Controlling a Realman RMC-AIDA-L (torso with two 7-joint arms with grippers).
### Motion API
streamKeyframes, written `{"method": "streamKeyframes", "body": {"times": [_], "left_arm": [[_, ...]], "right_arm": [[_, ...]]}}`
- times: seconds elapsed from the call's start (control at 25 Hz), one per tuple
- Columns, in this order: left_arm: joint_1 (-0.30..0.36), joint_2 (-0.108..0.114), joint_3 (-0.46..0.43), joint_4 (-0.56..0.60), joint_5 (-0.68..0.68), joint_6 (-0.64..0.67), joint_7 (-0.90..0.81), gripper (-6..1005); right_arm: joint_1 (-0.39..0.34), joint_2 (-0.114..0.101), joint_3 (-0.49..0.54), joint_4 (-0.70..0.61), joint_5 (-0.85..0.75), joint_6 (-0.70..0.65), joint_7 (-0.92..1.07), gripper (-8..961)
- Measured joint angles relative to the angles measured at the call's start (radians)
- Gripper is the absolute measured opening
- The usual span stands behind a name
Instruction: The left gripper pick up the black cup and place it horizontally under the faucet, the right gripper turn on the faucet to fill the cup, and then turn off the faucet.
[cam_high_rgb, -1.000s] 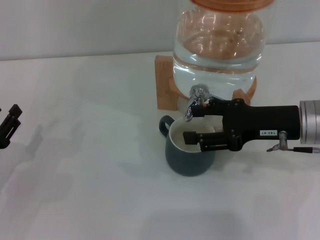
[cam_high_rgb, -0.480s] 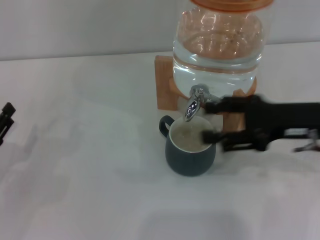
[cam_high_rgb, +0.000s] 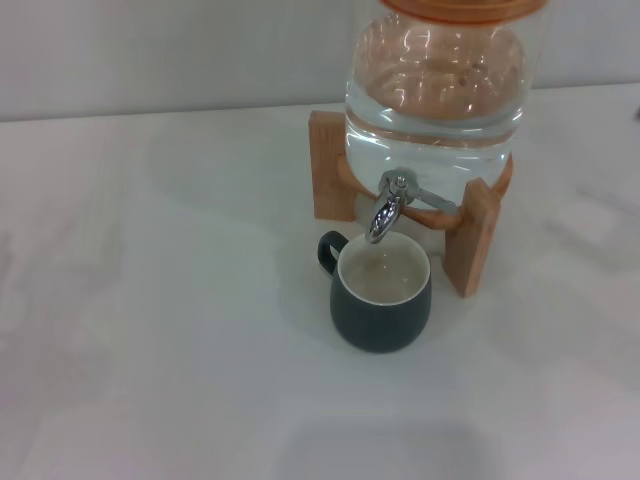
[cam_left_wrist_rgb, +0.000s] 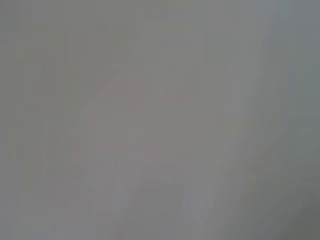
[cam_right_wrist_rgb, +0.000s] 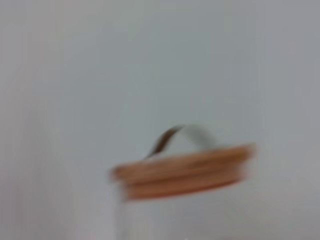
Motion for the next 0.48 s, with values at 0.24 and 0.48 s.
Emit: {"method": "streamKeyframes", "body": {"times": [0.24,0.48], "left_arm": [[-0.003,0.014,-0.007,0.013,-0.075,0.033,-0.003,567],[-0.01,0.016,-0.023,0.02,-0.13,0.038,-0.004,566]], "right_arm": [[0.011,-0.001,0.212,0.251,0.051,-0.015,-0.22,794],[-0.003,0.001,0.279,0.405,0.126,-0.019,-0.359,794]]}}
